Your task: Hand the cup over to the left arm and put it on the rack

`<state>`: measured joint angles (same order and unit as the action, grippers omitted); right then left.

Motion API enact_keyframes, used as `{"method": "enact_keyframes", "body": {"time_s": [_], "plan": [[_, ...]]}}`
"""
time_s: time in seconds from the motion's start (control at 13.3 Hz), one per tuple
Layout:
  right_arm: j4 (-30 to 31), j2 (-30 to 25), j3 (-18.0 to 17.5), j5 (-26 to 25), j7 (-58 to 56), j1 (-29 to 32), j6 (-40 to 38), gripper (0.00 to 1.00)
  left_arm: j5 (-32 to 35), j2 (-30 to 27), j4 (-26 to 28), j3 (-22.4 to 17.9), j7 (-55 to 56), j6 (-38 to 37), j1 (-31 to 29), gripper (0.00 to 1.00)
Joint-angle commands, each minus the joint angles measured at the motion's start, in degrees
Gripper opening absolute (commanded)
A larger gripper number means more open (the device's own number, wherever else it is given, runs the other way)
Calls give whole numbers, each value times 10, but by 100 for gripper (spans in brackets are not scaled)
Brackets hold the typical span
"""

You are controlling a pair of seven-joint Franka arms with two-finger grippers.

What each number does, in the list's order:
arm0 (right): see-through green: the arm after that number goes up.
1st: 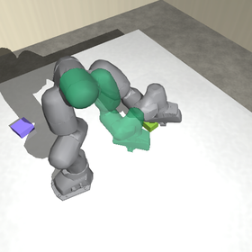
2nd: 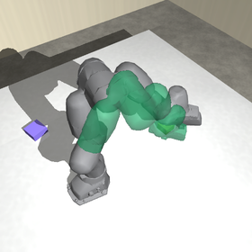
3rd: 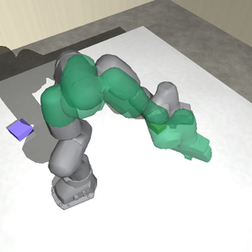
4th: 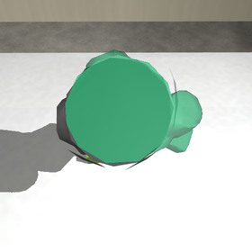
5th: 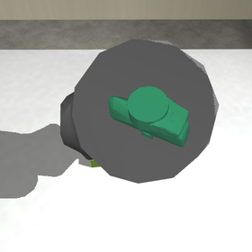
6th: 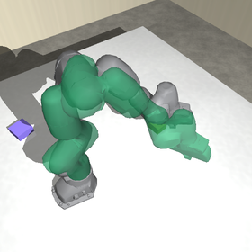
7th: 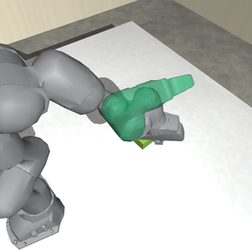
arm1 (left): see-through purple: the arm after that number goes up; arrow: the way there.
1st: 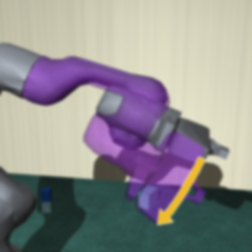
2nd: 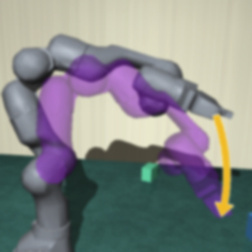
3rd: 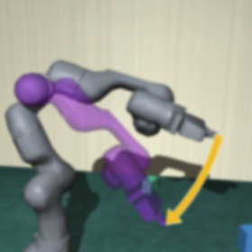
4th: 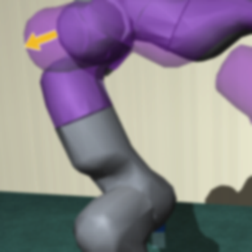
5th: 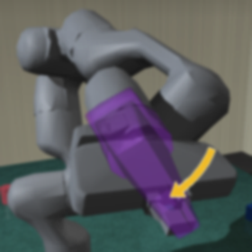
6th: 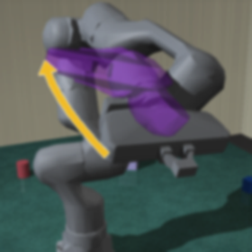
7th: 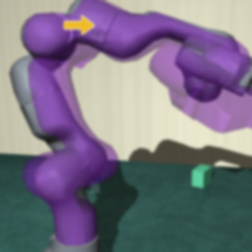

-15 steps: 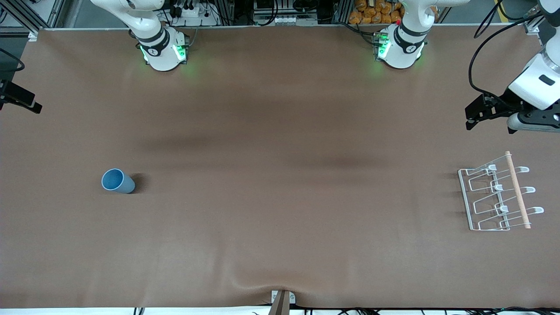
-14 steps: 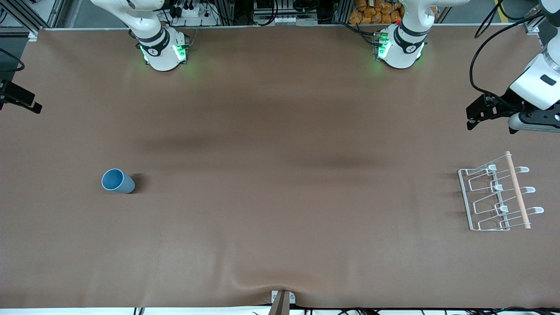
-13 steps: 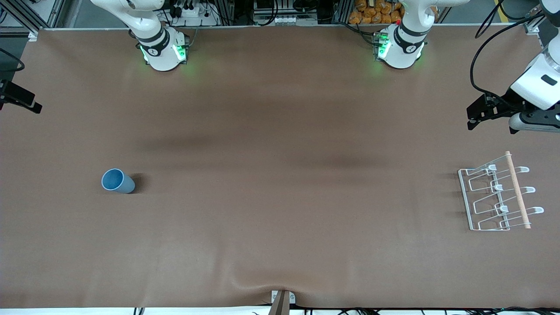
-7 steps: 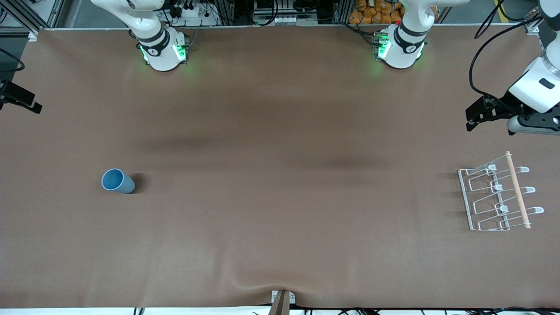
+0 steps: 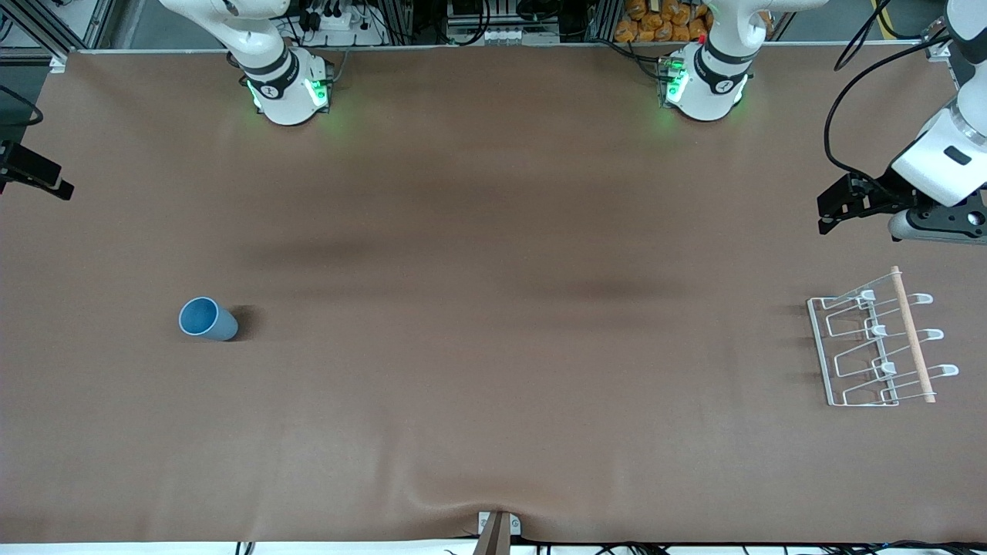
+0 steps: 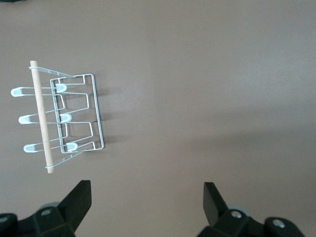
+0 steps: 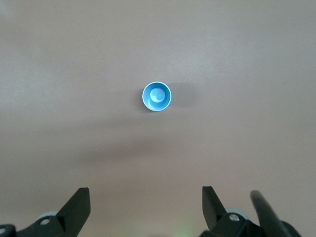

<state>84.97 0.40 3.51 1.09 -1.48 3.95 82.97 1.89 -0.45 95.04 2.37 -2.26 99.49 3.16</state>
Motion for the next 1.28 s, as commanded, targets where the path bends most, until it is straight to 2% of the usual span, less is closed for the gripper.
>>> {"method": "enact_keyframes", "body": {"time_s": [0.0,0.6,1.2], "plan": [[-9,9,-4,0,5,4,-2,100,-7,7,-14,2,-6,-12,-3,100],[-7,30,-4,2,-3,8,-1,100,-7,14,-13,2,-9,-12,-3,100],[14,124,-3,-6,-17,23,17,100,-9,14,-14,1,-11,-12,-5,100]]}}
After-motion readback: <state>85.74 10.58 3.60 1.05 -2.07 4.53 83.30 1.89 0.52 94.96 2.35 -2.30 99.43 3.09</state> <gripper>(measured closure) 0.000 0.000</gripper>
